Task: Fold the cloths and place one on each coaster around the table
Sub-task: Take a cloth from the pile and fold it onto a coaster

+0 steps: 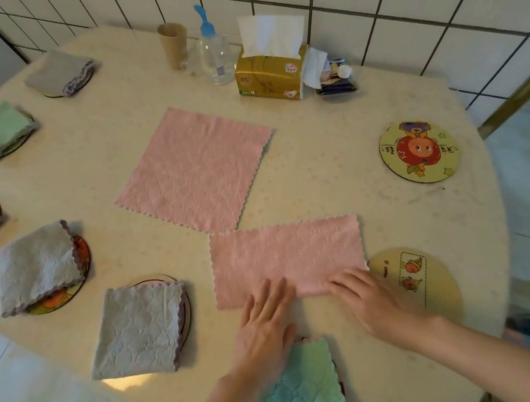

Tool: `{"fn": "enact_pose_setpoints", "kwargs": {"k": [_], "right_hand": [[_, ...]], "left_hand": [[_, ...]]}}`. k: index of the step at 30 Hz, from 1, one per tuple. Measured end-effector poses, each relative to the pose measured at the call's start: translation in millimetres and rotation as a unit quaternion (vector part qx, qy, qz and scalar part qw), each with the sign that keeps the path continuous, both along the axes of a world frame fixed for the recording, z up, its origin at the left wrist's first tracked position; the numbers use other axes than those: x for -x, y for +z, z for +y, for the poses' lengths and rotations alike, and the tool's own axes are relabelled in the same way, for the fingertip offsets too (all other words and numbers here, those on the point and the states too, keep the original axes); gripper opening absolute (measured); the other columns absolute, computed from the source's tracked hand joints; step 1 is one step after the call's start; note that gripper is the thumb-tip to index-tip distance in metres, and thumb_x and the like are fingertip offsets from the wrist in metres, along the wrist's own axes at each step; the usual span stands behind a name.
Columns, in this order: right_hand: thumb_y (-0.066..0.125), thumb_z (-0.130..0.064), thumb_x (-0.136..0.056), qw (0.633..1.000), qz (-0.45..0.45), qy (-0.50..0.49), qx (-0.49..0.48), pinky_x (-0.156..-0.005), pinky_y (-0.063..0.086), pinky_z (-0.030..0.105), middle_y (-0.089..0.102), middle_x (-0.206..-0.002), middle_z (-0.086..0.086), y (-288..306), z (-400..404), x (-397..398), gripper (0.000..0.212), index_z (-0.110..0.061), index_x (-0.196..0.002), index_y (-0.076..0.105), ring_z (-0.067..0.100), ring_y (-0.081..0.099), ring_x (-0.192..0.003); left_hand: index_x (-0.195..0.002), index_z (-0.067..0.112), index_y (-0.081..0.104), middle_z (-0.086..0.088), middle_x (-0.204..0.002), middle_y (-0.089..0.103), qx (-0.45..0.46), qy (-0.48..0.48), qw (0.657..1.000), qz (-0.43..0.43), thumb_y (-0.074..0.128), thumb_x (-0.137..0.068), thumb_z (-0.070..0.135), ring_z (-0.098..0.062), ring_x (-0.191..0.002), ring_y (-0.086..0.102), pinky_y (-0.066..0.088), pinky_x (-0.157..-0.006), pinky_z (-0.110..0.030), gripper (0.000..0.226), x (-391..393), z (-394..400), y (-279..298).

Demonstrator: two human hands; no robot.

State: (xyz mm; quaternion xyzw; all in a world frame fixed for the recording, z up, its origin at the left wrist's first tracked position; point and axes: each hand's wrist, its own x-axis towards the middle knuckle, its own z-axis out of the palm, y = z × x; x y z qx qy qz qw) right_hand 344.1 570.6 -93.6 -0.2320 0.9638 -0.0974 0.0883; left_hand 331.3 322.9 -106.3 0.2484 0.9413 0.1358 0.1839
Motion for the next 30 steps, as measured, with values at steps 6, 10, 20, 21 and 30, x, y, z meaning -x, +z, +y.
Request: {"fn": "enact_pose_setpoints", "kwargs": {"k": [6,10,20,21,30], "right_hand": [[0.079,0.008,-0.052,0.999,0.045,-0.008,-0.008,-0.084,0.049,0.028,0.061,-0.115,0.002,15,12,1,0.077,-0.012,-0.125,0.060,0.019,0.050,-0.111],[0.081,0.010,-0.046,0.999,0.027,-0.021,-0.020,-0.076,0.054,0.031,0.061,-0.106,0.004,18,10,5,0.074,-0.010,-0.115,0.064,0.022,0.055,-0.100],[0.068,-0.006,-0.075,0.994,0.044,-0.015,0.102,-0.071,0.050,0.021,0.064,-0.089,-0.009,73,-16,19,0.033,-0.021,-0.103,0.063,0.011,0.059,-0.083],[0.065,-0.010,-0.080,0.992,0.029,-0.006,0.121,-0.072,0.047,0.016,0.065,-0.090,-0.011,84,-18,14,0.027,-0.023,-0.104,0.062,0.006,0.058,-0.084],[0.053,-0.009,-0.092,0.919,-0.135,-0.299,0.217,-0.086,0.052,0.026,0.057,-0.114,-0.014,69,55,25,0.041,-0.036,-0.123,0.049,0.002,0.056,-0.102]], "left_hand": [[-0.150,0.033,-0.003,0.015,-0.156,-0.015,0.051,0.069,0.996,-0.011,0.004,-0.086,0.057,-0.016,-0.144,-0.019,-0.014,-0.115,-0.032,0.069,-7,-40,10],[-0.149,0.028,-0.011,0.009,-0.152,-0.025,0.081,0.147,0.985,-0.041,0.002,-0.084,0.058,-0.023,-0.143,-0.022,-0.012,-0.113,-0.032,0.073,-10,-46,24],[-0.150,0.024,0.024,0.002,-0.156,0.025,-0.031,0.100,0.994,0.027,0.061,-0.083,0.038,-0.024,-0.143,0.027,0.027,-0.116,-0.041,0.078,-2,51,40],[-0.150,0.025,0.023,0.003,-0.156,0.025,-0.071,0.118,0.991,-0.001,0.056,-0.087,0.038,-0.021,-0.142,0.029,0.030,-0.114,-0.037,0.073,-1,60,40],[-0.118,0.037,0.066,0.019,-0.114,0.066,-0.279,0.161,0.920,-0.224,0.051,-0.082,-0.001,0.001,-0.106,0.061,0.051,-0.090,-0.025,0.054,-9,32,50]]}}
